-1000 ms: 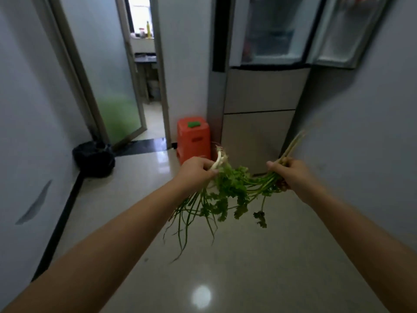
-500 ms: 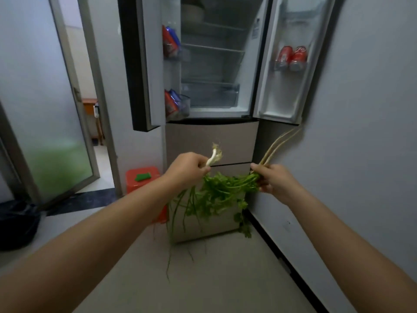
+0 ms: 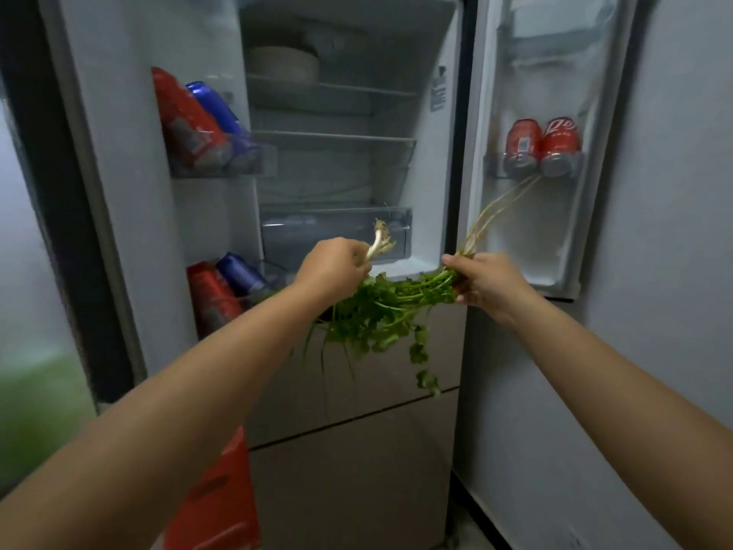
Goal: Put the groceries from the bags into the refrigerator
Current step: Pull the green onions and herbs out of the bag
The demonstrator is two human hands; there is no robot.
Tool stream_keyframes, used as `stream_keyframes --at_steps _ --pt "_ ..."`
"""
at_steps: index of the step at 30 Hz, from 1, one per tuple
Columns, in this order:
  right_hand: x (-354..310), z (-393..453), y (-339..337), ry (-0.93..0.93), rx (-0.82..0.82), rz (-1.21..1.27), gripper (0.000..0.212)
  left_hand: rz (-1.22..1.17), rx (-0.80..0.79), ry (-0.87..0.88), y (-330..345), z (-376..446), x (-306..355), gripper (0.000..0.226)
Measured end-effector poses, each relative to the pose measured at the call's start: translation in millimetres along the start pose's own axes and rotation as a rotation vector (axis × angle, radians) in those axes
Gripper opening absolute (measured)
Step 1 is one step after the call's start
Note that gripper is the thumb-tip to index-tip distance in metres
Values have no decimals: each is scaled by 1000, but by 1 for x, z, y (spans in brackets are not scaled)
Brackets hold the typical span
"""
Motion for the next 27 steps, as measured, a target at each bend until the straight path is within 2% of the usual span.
stream_keyframes --at_steps 6,14,18,27 --pt "-6 168 -6 -41 7 7 25 73 121 -93 47 142 -31 25" --pt "-37 362 47 -8 -171 282 27 466 307 -168 32 302 -78 32" --pt "-41 435 96 43 -274 390 26 723 302 -124 31 352 -117 38" --pt "-38 572 193 195 -347 501 27 926 240 -43 32 461 -209 46"
Point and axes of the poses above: each hand's wrist, its own z-axis towards the middle knuckle, its own y-axis out of the palm, x = y × z, the point moved 3 cm from there along z, towards the middle knuckle, and after that the axes turned 5 degrees about y, right-handed, at the moved point
